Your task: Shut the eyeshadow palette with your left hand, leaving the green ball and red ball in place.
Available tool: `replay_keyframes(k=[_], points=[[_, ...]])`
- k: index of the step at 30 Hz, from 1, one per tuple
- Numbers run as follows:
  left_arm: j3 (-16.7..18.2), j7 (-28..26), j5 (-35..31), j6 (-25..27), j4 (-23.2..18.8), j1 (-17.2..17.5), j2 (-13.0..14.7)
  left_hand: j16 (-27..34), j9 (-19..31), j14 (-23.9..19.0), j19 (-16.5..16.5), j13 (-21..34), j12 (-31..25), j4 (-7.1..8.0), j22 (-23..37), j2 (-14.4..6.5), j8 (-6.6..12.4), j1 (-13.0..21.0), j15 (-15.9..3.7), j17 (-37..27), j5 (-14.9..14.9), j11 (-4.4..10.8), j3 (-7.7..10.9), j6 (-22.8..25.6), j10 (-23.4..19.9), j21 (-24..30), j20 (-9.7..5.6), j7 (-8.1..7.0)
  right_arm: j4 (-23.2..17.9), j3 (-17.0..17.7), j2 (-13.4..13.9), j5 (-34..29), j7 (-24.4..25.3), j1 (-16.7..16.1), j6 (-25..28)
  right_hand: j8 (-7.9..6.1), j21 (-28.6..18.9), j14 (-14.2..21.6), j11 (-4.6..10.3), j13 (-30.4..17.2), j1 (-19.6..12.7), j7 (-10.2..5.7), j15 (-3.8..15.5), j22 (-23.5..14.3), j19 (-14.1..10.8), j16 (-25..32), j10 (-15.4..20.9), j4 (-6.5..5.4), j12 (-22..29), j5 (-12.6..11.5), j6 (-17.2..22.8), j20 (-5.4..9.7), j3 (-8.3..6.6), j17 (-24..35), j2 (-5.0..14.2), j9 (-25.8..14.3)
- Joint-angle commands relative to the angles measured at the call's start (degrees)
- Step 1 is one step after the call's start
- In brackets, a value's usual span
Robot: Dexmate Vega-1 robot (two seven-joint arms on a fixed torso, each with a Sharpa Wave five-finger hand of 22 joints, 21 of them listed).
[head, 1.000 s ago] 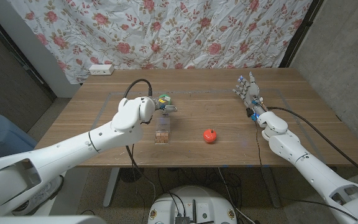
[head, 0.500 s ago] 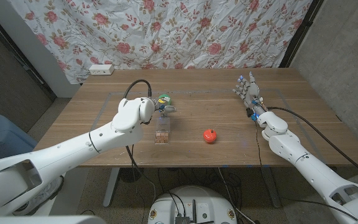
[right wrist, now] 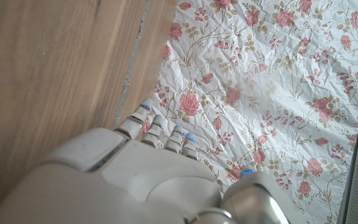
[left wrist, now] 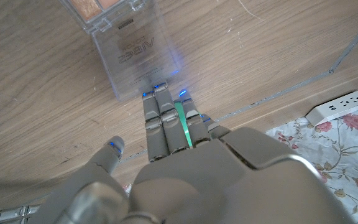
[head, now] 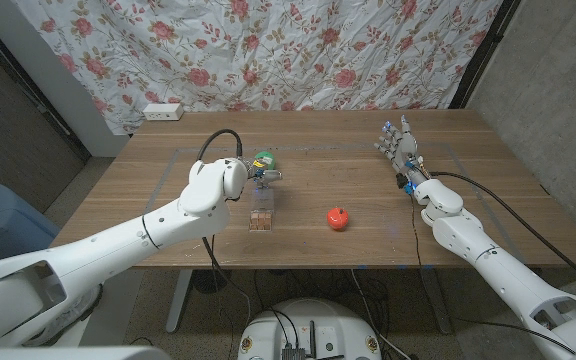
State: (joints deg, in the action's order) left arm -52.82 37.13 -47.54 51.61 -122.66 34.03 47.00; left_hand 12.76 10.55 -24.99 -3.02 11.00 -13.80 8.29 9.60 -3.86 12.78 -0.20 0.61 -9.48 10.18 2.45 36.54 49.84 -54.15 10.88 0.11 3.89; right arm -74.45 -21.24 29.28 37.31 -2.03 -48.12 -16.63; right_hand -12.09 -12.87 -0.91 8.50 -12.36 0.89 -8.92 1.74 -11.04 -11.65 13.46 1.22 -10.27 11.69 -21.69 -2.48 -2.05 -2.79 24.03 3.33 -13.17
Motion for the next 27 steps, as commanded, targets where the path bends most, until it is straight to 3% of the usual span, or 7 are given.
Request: replay_keyframes(k=[1, 15, 27], points=[[0.98, -1.35, 0.80, -0.18, -0.08, 1.01, -0.36, -0.02, 0.19, -0.85, 0.37, 0.19, -0.22, -0.07, -0.01, -3.45, 0.60, 0.52, -0.04, -0.22, 0.27, -0.08, 0.26, 1.69, -0.89, -0.07, 0.04, -0.03, 0.01, 0.00, 0.00, 0.03, -0.03, 0.01, 0.00, -0.29, -0.35, -0.23, 0.41, -0.11, 0.02, -0.48, 6.73, -0.16, -0.23, 0.36, -0.02, -0.37, 0.30, -0.21, 0.06, -0.03, -0.01, 0.23, 5.64, -0.28], [1.07, -1.01, 2.81, 0.55, -0.58, 0.69, 0.14, -0.53, 0.46, -1.52, 1.45, 0.30, 0.01, -0.33, -0.01, -3.53, 1.53, 0.59, 0.21, -0.23, 0.26, -0.04, 0.50, 5.26, -1.96, 0.16, 0.29, -0.13, 0.00, 0.00, 0.00, 0.03, -0.02, 0.00, 0.00, -0.29, -0.36, -0.23, 0.43, -0.11, 0.01, -0.48, 6.74, -0.16, -0.25, 0.36, -0.07, -0.37, 0.28, -0.21, 0.07, 0.00, -0.02, 0.23, 5.64, -0.28], [1.16, -2.69, 3.43, 1.15, -2.03, 0.88, 1.03, -0.22, 0.58, -4.03, 3.11, 0.38, -0.45, -0.38, -0.07, -3.76, 1.46, 0.61, -0.92, -0.28, 0.27, 0.09, 0.78, 6.31, -4.74, 0.39, 0.33, 0.32, -0.01, 0.01, 0.01, 0.03, -0.02, 0.00, 0.01, -0.33, -0.36, -0.24, 0.43, -0.11, 0.01, -0.51, 6.69, -0.16, -0.25, 0.36, -0.06, -0.37, 0.29, -0.22, 0.17, -0.01, -0.02, 0.23, 5.65, -0.28]])
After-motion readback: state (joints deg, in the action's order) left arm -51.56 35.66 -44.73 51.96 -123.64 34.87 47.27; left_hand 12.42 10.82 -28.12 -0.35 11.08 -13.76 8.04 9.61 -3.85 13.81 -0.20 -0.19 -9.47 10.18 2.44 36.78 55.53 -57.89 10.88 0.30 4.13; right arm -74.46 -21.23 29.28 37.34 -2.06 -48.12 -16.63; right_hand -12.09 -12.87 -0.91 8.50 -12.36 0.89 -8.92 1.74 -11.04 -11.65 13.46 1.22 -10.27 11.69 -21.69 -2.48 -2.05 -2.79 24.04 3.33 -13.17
